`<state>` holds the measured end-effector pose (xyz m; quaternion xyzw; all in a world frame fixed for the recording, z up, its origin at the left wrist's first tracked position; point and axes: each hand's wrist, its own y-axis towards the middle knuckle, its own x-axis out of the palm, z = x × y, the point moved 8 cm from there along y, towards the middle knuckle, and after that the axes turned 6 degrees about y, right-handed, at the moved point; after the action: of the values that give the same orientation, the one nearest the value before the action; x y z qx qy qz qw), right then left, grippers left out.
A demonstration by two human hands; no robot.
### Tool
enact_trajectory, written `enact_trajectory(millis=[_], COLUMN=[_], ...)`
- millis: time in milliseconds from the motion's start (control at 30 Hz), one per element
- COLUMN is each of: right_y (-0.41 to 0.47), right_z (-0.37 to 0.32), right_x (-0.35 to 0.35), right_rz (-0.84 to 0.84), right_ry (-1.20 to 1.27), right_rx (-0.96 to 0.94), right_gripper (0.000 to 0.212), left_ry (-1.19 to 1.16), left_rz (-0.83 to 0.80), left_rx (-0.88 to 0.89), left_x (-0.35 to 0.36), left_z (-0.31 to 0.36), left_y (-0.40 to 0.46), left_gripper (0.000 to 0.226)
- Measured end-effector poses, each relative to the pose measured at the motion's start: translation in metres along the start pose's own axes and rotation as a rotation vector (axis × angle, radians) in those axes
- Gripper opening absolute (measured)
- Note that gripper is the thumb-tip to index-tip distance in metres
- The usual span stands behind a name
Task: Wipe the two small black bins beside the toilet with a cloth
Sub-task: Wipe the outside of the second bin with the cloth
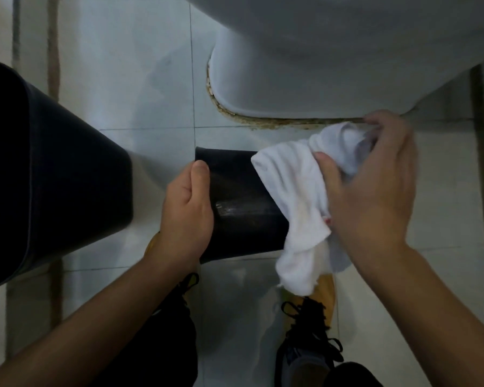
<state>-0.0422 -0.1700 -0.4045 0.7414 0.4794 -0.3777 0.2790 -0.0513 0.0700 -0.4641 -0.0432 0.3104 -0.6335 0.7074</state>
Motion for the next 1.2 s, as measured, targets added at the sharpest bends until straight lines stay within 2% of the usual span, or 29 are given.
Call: enact_trajectory(millis=[67,100,200,233,333,433,533,633,767,867,1033,1133,1200], right_y=[-0.009,-0.015,-0.031,-0.034,-0.040,-0.072,-0.099,-0.094,-0.057,-0.049,-0.088,-0.085,-0.074], right_z=[-0.005,-0.010,-0.019,-0.021,-0.038,-0.064,-0.075,-0.066,-0.017,-0.013,-0.084,-0.081,-0.072], right_x=[-0.003,0.001,0.031,0.036,0.041,0.049,0.052,0.047,0.029,0.024,0.058,0.056,0.050], right_rz=[0.120,0.097,-0.178,-0.206,-0.187,-0.190,-0.159,-0.150,-0.104,-0.058,-0.176,-0.204,-0.197], right_ry=[-0.027,-0.015,-0.071,-0.130,-0.140,-0.062,0.055,0.064,-0.040,-0.062,0.112,0.141,0.122], right_rx=[-0.127,-0.192,-0.313,-0.337,-0.437,-0.641,-0.757,-0.852,-0.657,-0.552,-0.768,-0.788,-0.715], right_gripper=[0.052,0.049,0.064,0.064,0.046,0.031,0.024,0.022,0.024,0.023,0.018,0.019,0.018], left_ry=[-0.002,-0.007,-0.029,-0.036,-0.067,-0.133,-0.118,-0.065,-0.019,-0.029,-0.093,-0.128,-0.162], left_rz=[0.010,0.015,0.012,0.009,0.010,-0.035,-0.052,-0.038,-0.001,0.002,-0.066,-0.106,-0.139], left_rx=[0.021,0.027,0.020,0.011,-0.013,-0.002,0.006,0.035,0.053,0.054,-0.020,-0.046,-0.071], left_x=[-0.001,-0.001,0.000,0.001,0.001,0.002,0.000,-0.004,-0.004,0.000,-0.001,-0.003,0.001], left_z=[0.001,0.001,0.000,-0.002,-0.006,-0.003,-0.004,-0.008,-0.004,-0.001,-0.009,-0.012,-0.012], left_y=[-0.001,-0.001,-0.001,-0.002,-0.003,0.002,0.004,0.000,0.000,0.001,0.007,0.007,0.004], left_gripper=[0.044,0.044,0.042,0.042,0.042,0.044,0.044,0.043,0.044,0.042,0.042,0.044,0.047])
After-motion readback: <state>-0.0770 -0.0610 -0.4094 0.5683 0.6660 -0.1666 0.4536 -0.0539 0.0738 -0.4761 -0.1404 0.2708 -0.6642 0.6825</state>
